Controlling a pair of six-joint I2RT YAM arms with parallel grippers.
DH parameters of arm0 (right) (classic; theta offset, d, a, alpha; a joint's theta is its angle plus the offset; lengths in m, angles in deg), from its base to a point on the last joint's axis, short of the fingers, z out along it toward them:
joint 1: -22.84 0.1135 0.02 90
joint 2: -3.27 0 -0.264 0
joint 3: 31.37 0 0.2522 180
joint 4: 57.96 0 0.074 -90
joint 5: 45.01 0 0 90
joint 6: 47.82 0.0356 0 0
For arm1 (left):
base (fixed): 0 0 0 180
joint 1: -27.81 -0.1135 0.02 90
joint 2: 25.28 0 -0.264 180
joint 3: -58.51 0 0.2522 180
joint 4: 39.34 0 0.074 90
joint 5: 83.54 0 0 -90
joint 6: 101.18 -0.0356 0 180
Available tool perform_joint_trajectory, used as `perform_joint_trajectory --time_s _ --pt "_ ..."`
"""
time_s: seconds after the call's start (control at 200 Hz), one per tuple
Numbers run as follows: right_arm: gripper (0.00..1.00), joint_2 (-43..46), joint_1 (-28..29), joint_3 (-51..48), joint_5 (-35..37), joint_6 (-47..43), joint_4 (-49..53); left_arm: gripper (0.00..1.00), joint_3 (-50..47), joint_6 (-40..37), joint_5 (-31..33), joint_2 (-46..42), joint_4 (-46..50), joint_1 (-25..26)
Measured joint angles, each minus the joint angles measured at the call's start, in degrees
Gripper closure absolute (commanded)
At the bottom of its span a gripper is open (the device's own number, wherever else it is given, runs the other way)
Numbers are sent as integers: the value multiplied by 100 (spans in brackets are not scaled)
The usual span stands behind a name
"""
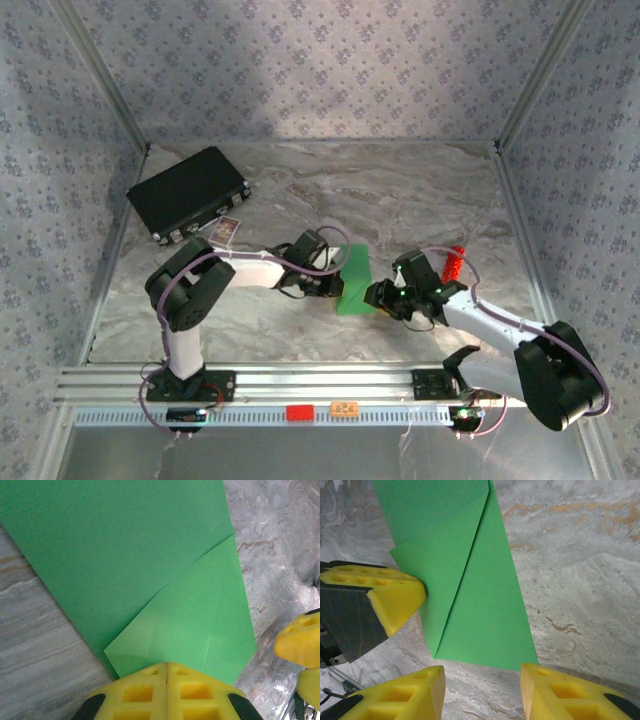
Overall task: Fold a paper plane with a square sheet of paper (pick it up from the middle)
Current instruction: Turn over the paper at the center of the table.
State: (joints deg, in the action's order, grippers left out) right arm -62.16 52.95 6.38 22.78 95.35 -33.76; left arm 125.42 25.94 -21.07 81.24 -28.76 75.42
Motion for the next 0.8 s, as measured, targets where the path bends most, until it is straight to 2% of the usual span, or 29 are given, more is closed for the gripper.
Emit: perform_joint_trajectory --time_s 0.385,0.655,0.8 --pt "54 -581 155 262 20 42 -278 100 -11 2 -11 -2 -28 0" --pt "50 -774 170 293 192 153 -223 100 -13 44 -11 -2 -31 0" --pt "48 -898 170 295 107 214 -555 100 -13 44 -9 -2 -28 0"
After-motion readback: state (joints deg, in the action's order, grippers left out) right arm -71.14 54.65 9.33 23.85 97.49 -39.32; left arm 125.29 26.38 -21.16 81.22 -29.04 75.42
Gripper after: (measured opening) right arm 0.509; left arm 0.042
